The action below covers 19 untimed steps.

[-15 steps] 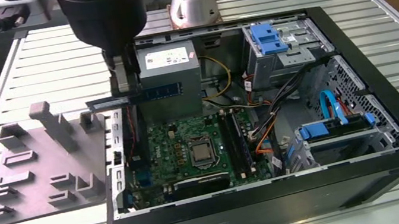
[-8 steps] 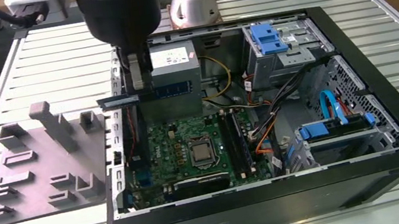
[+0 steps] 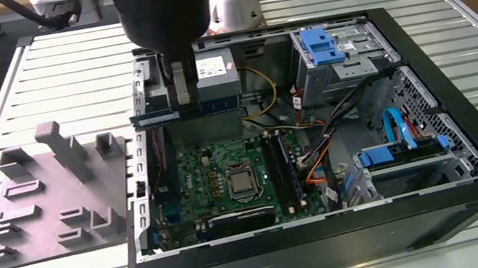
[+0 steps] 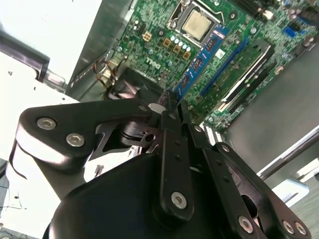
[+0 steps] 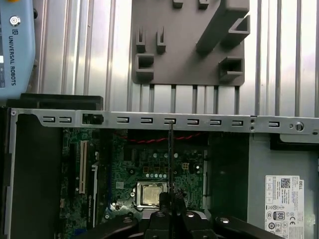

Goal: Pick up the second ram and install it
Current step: 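Pick up the second ram and move it above second insertion slot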

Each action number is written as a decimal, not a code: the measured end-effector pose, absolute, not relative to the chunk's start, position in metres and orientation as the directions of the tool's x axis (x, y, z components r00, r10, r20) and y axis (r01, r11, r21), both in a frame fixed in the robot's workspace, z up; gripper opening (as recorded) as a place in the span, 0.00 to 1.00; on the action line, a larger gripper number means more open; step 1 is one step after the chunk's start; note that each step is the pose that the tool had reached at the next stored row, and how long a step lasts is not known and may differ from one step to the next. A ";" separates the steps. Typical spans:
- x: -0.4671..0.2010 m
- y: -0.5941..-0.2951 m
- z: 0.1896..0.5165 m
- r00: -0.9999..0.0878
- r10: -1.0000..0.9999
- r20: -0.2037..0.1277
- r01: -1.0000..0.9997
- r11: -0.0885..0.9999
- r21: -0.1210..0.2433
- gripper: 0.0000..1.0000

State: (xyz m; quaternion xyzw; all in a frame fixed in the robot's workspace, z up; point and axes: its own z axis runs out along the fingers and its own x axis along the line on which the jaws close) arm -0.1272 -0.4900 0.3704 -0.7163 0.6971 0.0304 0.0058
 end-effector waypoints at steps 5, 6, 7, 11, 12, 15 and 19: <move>-0.118 -0.490 0.370 0.026 -0.998 -0.052 -0.999 -0.028 0.034 0.14; -0.116 -0.490 0.370 0.026 -0.998 -0.052 -0.999 -0.028 0.034 0.14; -0.114 -0.489 0.369 0.026 -0.998 -0.052 -0.999 -0.028 0.035 0.14; -0.105 -0.489 0.368 0.026 -0.998 -0.052 -0.999 -0.028 0.035 0.14; -0.103 -0.489 0.368 0.026 -0.998 -0.052 -0.999 -0.028 0.035 0.14; -0.097 -0.489 0.366 0.026 -0.998 -0.052 -0.999 -0.028 0.037 0.14; -0.088 -0.489 0.362 0.026 -0.998 -0.052 -0.999 -0.028 0.039 0.14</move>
